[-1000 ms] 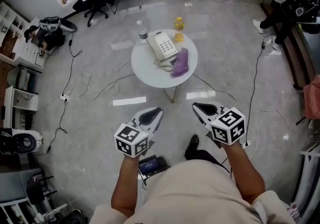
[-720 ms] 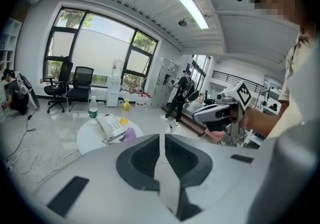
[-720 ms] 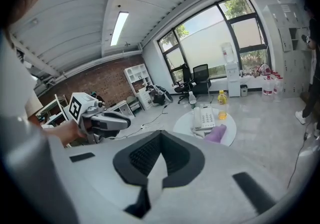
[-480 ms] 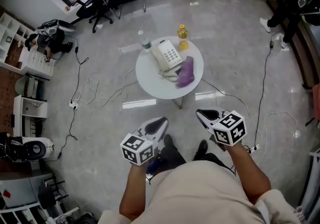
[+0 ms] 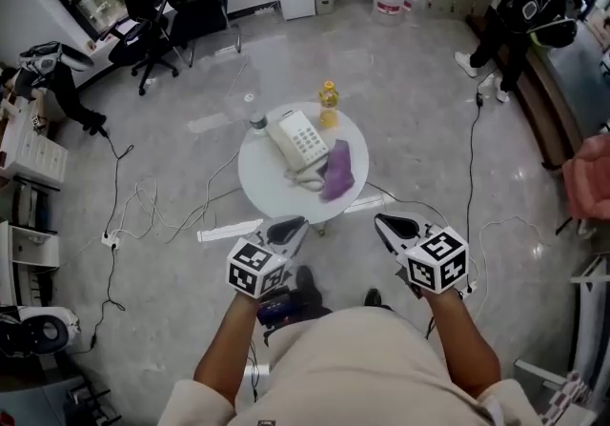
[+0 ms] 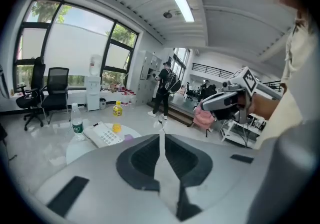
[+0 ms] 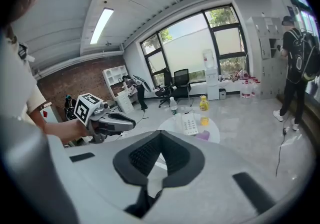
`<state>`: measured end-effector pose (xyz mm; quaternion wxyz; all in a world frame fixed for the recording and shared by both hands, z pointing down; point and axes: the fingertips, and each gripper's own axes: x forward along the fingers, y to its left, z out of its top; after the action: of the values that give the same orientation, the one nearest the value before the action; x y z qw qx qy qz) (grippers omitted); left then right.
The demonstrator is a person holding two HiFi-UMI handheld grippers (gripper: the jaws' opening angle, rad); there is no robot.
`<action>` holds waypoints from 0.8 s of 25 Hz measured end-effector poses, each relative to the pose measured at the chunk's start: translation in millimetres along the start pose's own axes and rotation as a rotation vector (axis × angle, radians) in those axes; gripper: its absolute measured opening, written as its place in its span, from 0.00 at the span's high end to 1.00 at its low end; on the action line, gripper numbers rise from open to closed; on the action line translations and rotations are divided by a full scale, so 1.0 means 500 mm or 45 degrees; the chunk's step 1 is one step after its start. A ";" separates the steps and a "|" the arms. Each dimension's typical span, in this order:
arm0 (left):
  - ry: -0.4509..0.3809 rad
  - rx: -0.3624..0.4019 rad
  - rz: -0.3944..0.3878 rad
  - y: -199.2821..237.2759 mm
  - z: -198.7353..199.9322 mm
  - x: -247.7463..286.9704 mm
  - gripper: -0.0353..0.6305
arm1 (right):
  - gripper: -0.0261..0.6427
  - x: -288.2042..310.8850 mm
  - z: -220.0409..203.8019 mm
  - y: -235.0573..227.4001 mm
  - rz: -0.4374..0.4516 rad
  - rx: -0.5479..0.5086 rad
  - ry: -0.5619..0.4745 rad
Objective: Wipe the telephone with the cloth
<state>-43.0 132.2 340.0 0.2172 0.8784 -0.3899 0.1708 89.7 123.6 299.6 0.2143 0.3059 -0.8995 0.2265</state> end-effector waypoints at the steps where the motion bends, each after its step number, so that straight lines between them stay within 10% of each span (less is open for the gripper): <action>1: -0.018 -0.009 0.007 0.019 0.012 0.002 0.90 | 0.97 0.002 0.006 -0.007 -0.022 0.011 -0.007; 20: -0.085 -0.121 0.255 0.340 0.056 0.030 0.90 | 0.97 0.161 0.060 -0.023 -0.122 0.031 -0.003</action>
<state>-158.8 6.6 365.3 0.2272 0.8290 -0.4905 0.1435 31.9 62.9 320.8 0.2203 0.3516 -0.8812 0.2265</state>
